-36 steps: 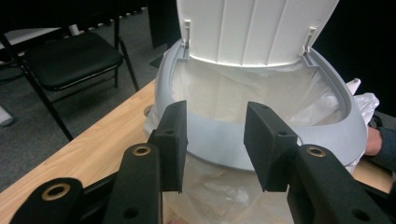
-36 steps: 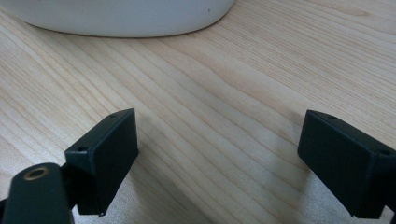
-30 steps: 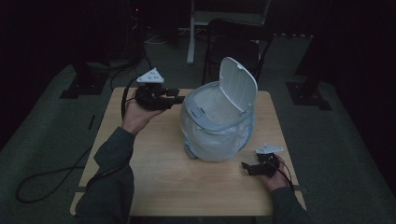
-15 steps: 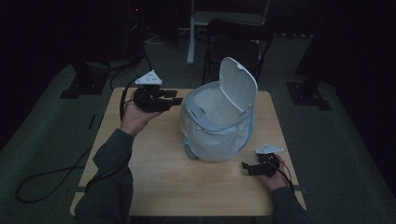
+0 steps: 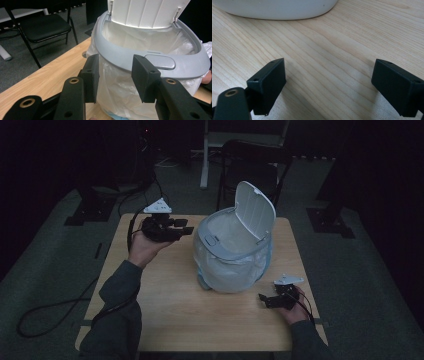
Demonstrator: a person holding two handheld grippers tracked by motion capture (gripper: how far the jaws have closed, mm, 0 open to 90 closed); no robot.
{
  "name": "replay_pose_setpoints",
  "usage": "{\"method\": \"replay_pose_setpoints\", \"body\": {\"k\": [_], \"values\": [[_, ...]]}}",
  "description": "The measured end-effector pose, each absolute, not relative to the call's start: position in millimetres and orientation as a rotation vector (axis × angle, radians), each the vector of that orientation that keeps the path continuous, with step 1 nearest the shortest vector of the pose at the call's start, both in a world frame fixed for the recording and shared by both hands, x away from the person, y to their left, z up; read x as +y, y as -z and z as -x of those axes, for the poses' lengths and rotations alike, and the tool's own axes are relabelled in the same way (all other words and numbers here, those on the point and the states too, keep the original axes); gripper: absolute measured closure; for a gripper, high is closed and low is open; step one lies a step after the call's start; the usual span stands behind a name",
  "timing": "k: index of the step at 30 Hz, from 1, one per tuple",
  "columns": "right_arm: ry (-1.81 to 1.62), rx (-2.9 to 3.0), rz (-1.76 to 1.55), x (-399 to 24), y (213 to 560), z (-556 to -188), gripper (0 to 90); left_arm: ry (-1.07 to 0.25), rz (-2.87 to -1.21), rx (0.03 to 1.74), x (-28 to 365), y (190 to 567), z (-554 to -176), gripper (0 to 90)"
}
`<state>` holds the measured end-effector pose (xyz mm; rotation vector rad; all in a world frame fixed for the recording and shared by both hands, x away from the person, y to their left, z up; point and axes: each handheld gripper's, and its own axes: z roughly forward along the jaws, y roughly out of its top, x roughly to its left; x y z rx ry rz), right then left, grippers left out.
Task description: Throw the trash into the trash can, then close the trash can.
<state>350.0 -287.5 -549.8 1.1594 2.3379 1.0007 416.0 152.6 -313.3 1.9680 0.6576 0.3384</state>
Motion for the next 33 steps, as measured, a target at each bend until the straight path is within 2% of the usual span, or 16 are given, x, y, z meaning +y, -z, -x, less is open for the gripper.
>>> {"method": "replay_pose_setpoints", "body": {"k": [14, 23, 33], "values": [[-1.006, 2.333, -1.157, -287.4, 549.6, -349.1, 14.3, -0.37, -1.969, 0.734, 166.6, 339.6, -410.6, 56.2], [-1.0, 2.311, -1.193, -286.5, 545.7, -345.6, 31.5, -0.36, -1.966, 0.786, 175.2, 365.4, -404.0, 55.1], [-1.075, 2.269, -1.185, -285.5, 529.5, -344.5, 45.4, -0.358, -1.964, 0.832, 183.9, 389.6, -400.5, 55.0]]}}
